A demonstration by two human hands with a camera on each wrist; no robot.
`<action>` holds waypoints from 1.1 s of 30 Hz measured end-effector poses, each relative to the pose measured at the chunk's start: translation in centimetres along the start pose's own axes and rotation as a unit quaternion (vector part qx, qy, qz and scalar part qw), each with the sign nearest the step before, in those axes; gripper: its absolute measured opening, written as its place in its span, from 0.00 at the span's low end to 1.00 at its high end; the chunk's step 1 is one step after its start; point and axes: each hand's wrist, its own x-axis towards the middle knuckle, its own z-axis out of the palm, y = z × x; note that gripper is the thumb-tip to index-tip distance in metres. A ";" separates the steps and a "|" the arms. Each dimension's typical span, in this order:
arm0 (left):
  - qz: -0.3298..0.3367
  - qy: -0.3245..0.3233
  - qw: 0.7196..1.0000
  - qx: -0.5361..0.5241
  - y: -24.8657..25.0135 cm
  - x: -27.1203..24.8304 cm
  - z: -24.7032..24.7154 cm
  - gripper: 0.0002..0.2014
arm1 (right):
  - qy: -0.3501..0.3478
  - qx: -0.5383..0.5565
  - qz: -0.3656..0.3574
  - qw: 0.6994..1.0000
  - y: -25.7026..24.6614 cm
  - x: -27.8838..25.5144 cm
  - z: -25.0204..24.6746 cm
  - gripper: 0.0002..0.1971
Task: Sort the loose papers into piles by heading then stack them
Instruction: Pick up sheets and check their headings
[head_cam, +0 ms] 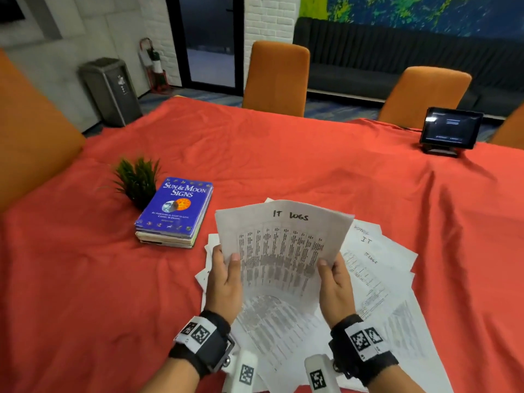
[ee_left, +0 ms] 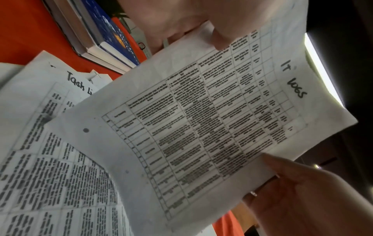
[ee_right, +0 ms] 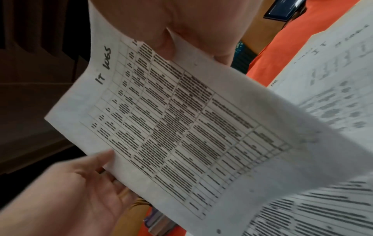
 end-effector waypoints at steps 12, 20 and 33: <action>-0.149 0.138 0.973 0.107 -2.6 -0.7 -14.3 0.09 | -0.141 -0.025 0.068 0.987 -2.7 1.6 7.7 0.09; -0.348 0.187 0.893 0.215 -9.0 -3.1 -28.5 0.16 | -0.174 -0.109 0.147 0.967 2.3 0.0 4.9 0.10; -0.390 0.266 0.785 0.401 -9.4 -2.0 -27.8 0.25 | -0.067 -0.293 0.243 0.922 9.6 -0.9 -3.1 0.15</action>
